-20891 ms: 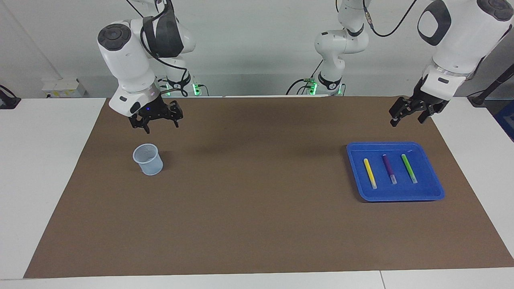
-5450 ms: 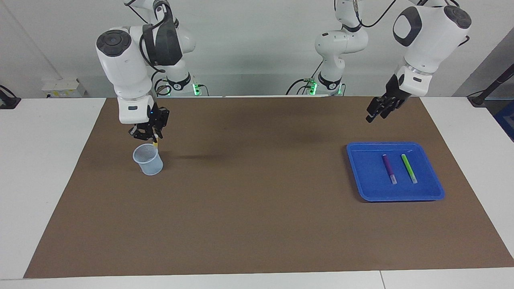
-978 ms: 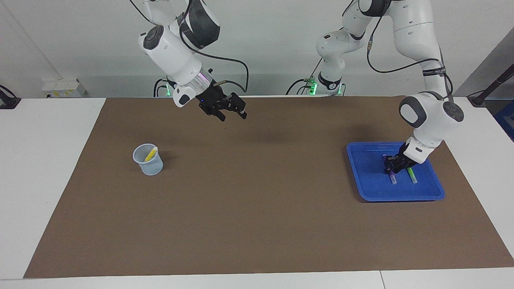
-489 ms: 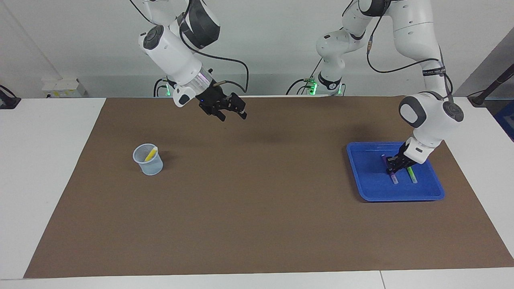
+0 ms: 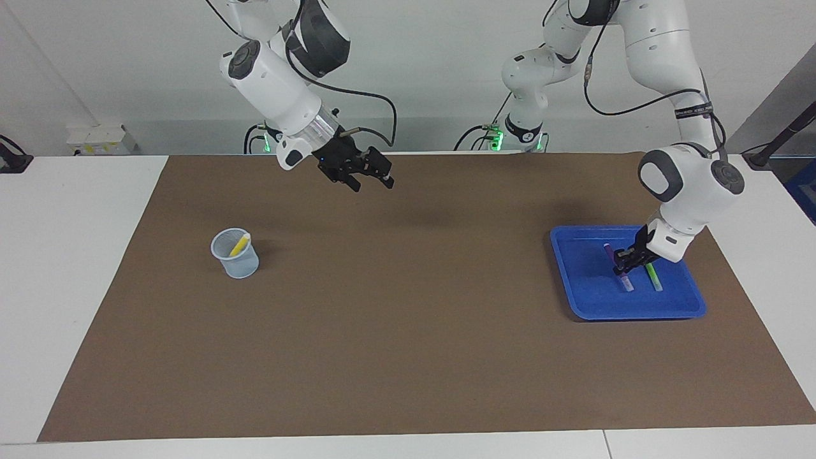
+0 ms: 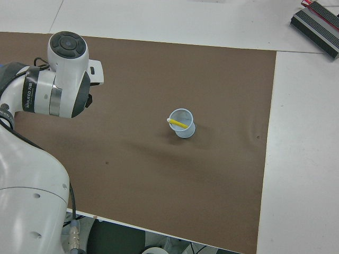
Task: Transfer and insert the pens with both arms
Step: 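Grasp the purple pen with the left gripper and lift it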
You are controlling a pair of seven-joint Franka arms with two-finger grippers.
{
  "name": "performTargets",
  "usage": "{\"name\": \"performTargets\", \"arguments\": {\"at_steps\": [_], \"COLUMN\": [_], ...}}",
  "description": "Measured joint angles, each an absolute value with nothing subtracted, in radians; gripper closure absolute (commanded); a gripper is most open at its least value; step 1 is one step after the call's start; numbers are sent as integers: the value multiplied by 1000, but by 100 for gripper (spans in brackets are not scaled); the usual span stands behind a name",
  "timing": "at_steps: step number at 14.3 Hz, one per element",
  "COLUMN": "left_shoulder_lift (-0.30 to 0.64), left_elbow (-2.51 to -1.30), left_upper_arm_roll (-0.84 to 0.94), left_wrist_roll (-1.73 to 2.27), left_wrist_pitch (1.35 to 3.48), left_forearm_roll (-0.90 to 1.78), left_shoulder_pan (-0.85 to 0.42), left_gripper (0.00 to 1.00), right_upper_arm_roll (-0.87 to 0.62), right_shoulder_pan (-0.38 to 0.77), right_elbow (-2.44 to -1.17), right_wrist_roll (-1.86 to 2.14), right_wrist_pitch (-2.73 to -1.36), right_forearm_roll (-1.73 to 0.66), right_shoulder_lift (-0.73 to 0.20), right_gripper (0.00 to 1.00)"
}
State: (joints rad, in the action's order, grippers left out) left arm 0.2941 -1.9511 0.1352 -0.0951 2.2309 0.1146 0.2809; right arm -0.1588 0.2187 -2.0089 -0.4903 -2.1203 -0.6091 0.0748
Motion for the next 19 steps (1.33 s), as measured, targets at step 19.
{"name": "performTargets", "arguments": {"at_steps": [19], "left_shoulder_lift": [-16], "left_elbow": [-1835], "left_upper_arm_roll": [151], "left_wrist_roll": [852], "left_wrist_pitch": [1892], "left_forearm_roll": [115], "left_shoulder_pan": [142], "left_gripper": [100], "right_upper_arm_roll": [-159], "right_shoulder_pan": [231], "right_elbow": [-2012], "right_wrist_roll": [-522], "right_wrist_pitch": [-2137], "right_forearm_roll": [-609], "right_shoulder_lift": [75], "right_gripper": [0]}}
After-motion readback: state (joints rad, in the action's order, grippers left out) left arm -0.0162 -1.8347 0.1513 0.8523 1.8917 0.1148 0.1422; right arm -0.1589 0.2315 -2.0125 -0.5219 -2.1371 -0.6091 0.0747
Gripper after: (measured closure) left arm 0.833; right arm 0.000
